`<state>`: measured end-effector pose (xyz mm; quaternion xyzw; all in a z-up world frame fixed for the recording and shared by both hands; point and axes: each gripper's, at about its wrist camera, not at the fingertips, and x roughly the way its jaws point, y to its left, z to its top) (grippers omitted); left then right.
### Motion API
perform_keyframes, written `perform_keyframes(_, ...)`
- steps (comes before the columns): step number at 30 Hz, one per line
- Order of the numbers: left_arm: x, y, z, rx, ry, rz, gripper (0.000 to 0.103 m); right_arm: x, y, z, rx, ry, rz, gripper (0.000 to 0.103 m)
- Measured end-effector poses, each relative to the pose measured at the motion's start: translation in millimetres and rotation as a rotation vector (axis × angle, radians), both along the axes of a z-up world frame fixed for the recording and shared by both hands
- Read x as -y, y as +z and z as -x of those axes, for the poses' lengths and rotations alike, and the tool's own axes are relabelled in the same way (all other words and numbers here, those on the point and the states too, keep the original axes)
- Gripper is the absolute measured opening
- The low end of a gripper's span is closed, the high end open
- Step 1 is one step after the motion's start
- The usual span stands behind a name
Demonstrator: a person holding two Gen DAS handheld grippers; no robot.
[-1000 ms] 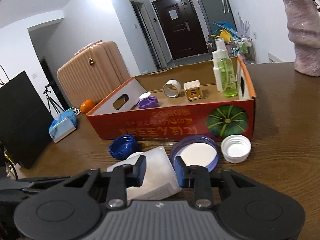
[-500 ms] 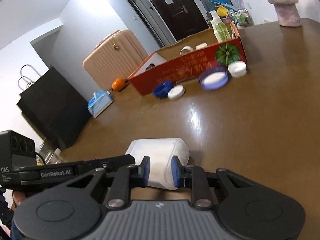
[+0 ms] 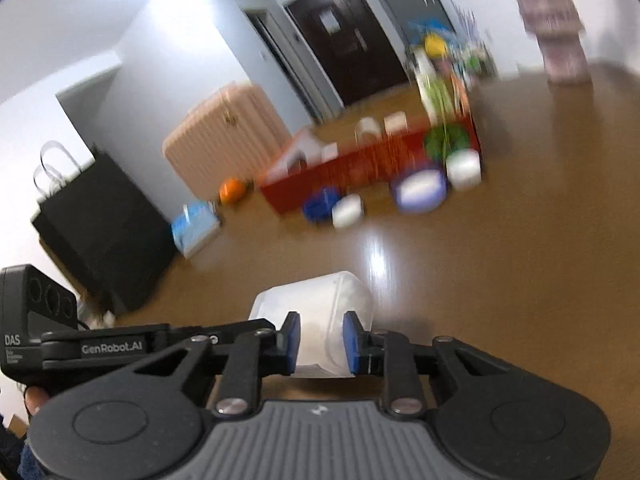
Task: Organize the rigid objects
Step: 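Carry the white container into the box with the right tool and release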
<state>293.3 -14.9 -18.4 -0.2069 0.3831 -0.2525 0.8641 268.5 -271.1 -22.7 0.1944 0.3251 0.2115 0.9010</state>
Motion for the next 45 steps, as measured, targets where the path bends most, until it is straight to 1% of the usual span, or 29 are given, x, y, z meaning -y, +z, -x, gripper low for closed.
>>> perform_keyframes(2,7.3,25.2,-26.7,0.058,-0.017,0.014,0.040,8.5,22.8,-21.4,0.055,-0.024,-0.008,0.022)
perform_keyframes(4,19.5,47.7,-59.6,0.120,-0.043,0.007,0.040,14.0,45.2,-48.0,0.123,-0.052,0.011,0.021)
perform_keyframes(6,30.6,63.4,-97.7,0.140,-0.057,0.013,0.041,18.5,62.4,-80.7,0.177,-0.091,0.025,0.020)
perform_keyframes(8,40.4,70.5,-140.7,0.150,-0.076,0.015,0.041,22.8,72.4,-120.4,0.198,-0.125,0.036,0.020)
perform_keyframes(9,44.9,68.9,-163.1,0.136,-0.082,0.022,0.041,26.0,74.7,-141.0,0.195,-0.141,0.036,0.019)
perform_keyframes(10,50.4,64.9,-186.6,0.103,-0.073,0.033,0.041,29.5,74.2,-165.7,0.184,-0.144,0.040,0.017)
perform_keyframes(11,55.5,58.4,-211.8,0.070,-0.071,0.034,0.041,33.6,70.1,-185.6,0.159,-0.157,0.030,0.015)
perform_keyframes(13,59.5,43.9,-246.0,0.024,-0.064,0.038,0.041,39.1,58.6,-224.6,0.110,-0.169,0.036,0.015)
perform_keyframes(14,62.3,32.7,-265.3,-0.011,-0.063,0.043,0.041,42.2,50.5,-241.3,0.072,-0.182,0.035,0.015)
perform_keyframes(15,64.4,23.2,-280.2,-0.049,-0.061,0.051,0.041,43.2,42.4,-255.6,0.045,-0.187,0.039,0.015)
perform_keyframes(16,63.9,16.2,-288.5,-0.066,-0.066,0.048,0.041,44.3,34.7,-267.3,0.028,-0.187,0.051,0.015)
perform_keyframes(19,68.1,-0.2,-307.4,-0.084,-0.067,0.001,0.041,43.0,14.8,-289.0,-0.030,-0.191,0.084,0.015)
perform_keyframes(22,75.0,-5.7,-312.6,-0.073,-0.080,-0.058,0.040,36.4,1.3,-295.5,-0.052,-0.194,0.154,0.015)
perform_keyframes(25,83.8,-6.8,-314.7,-0.074,-0.091,-0.094,0.041,25.0,-3.0,-299.9,-0.039,-0.189,0.254,0.016)
perform_keyframes(26,86.4,-7.7,-315.4,-0.075,-0.096,-0.104,0.041,19.4,-3.4,-299.2,-0.027,-0.186,0.302,0.016)
perform_keyframes(27,89.0,-8.8,-315.8,-0.072,-0.093,-0.120,0.040,14.9,-4.3,-299.0,-0.022,-0.183,0.343,0.017)
perform_keyframes(28,90.7,-10.1,-316.2,-0.063,-0.083,-0.131,0.038,11.9,-4.8,-298.8,-0.018,-0.190,0.367,0.016)
perform_keyframes(29,91.7,-9.9,-316.9,-0.061,-0.084,-0.137,0.037,9.7,-5.9,-299.9,-0.014,-0.189,0.385,0.015)
perform_keyframes(31,91.4,-9.1,-318.1,-0.075,-0.083,-0.139,0.037,8.6,-4.9,-300.1,-0.030,-0.187,0.389,0.015)
perform_keyframes(34,81.3,5.0,-305.5,-0.041,-0.062,-0.156,0.039,7.4,10.2,-287.1,-0.001,-0.189,0.408,0.016)
perform_keyframes(36,71.5,21.7,-289.2,0.005,-0.058,-0.181,0.041,9.7,25.6,-274.9,0.020,-0.183,0.407,0.016)
perform_keyframes(37,66.5,30.2,-280.0,0.033,-0.053,-0.201,0.044,12.0,33.6,-268.3,0.031,-0.186,0.408,0.016)
perform_keyframes(40,47.8,59.9,-239.9,0.149,-0.012,-0.310,0.046,17.8,61.2,-239.0,0.079,-0.196,0.418,0.017)
perform_keyframes(42,35.5,75.8,-211.0,0.212,0.023,-0.377,0.047,18.5,78.9,-213.1,0.115,-0.198,0.440,0.019)
perform_keyframes(44,22.6,88.8,-179.1,0.258,0.064,-0.417,0.056,15.0,94.0,-181.5,0.164,-0.191,0.478,0.021)
perform_keyframes(45,15.9,93.6,-160.4,0.282,0.084,-0.439,0.057,12.3,99.7,-164.0,0.190,-0.183,0.497,0.024)
